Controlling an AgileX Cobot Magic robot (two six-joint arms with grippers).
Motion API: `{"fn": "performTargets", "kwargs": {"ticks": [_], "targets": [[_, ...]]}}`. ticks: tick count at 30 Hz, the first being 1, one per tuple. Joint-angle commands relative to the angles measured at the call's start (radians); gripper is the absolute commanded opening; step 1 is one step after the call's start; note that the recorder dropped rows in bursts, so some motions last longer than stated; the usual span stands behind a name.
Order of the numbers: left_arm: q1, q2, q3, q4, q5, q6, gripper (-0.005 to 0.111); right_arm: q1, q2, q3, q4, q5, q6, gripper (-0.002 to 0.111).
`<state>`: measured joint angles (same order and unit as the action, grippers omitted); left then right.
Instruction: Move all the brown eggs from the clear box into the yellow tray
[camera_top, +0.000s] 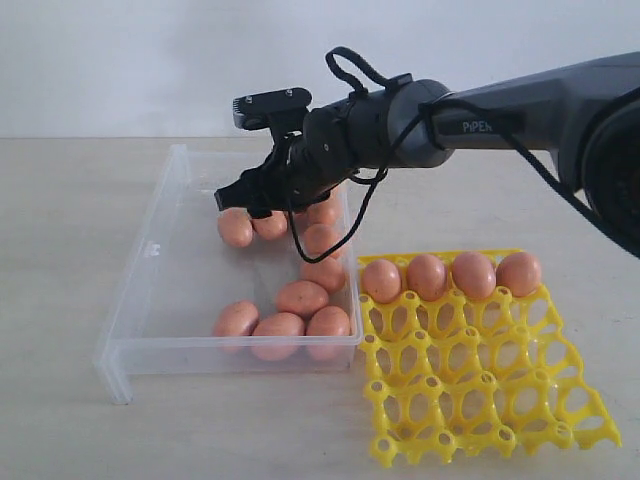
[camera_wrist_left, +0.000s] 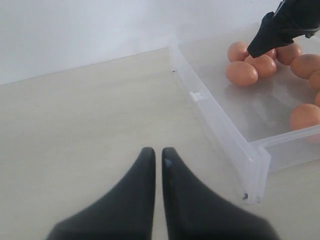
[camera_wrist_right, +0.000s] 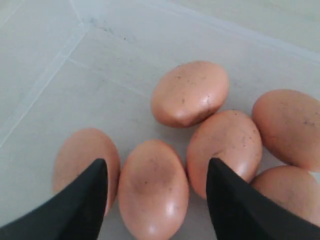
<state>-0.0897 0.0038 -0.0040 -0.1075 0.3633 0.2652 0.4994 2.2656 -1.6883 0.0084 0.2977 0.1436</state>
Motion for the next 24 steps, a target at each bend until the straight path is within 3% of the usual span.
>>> {"fn": "performTargets", "kwargs": {"ticks": [1, 24], "targets": [[0.004, -0.004, 0.004, 0.000, -0.004, -0.011, 0.004, -0.006, 0.028, 0.002, -0.003, -0.013, -0.007, 0.051], [0.004, -0.004, 0.004, 0.000, -0.004, -0.011, 0.004, -0.006, 0.067, 0.002, -0.018, -0.108, -0.041, 0.051]]}}
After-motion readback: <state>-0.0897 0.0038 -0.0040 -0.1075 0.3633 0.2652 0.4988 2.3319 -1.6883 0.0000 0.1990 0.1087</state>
